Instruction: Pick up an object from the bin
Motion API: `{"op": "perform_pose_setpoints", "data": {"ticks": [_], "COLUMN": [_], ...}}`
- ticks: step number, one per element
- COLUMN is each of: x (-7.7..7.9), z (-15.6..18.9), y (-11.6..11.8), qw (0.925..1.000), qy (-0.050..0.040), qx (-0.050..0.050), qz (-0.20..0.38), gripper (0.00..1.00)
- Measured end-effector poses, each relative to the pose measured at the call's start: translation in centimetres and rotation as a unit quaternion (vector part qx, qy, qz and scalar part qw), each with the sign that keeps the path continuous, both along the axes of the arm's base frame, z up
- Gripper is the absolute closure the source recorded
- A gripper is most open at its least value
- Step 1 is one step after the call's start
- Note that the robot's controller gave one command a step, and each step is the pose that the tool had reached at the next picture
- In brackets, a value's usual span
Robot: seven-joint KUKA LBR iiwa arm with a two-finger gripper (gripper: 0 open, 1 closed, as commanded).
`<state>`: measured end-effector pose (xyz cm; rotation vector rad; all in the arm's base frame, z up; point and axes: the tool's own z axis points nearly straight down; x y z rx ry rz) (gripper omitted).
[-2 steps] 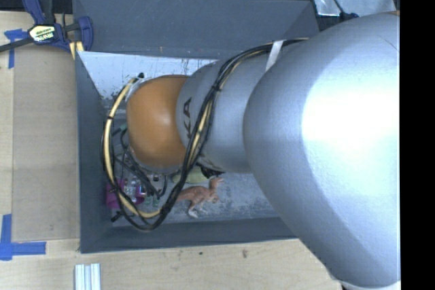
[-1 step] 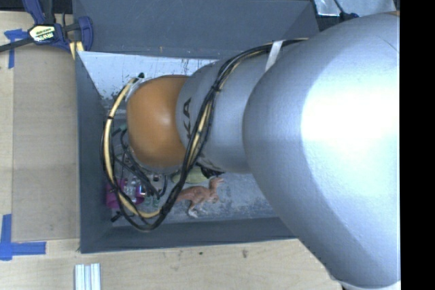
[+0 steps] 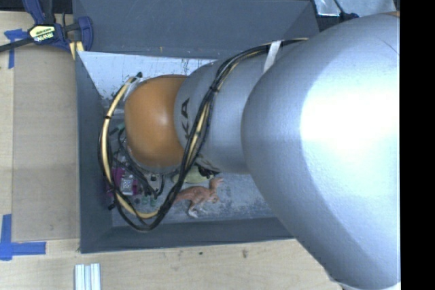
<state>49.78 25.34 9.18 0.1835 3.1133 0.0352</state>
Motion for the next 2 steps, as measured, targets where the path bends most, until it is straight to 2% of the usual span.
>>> {"op": "perform_pose_setpoints", "data": {"ticks": [2], "x": [0.00], "z": [-0.01], "y": [0.01], "qw": [1.0000], "qy": [0.0000], "qx": [0.000], "qz": [0.000], "gripper": [1.00]}}
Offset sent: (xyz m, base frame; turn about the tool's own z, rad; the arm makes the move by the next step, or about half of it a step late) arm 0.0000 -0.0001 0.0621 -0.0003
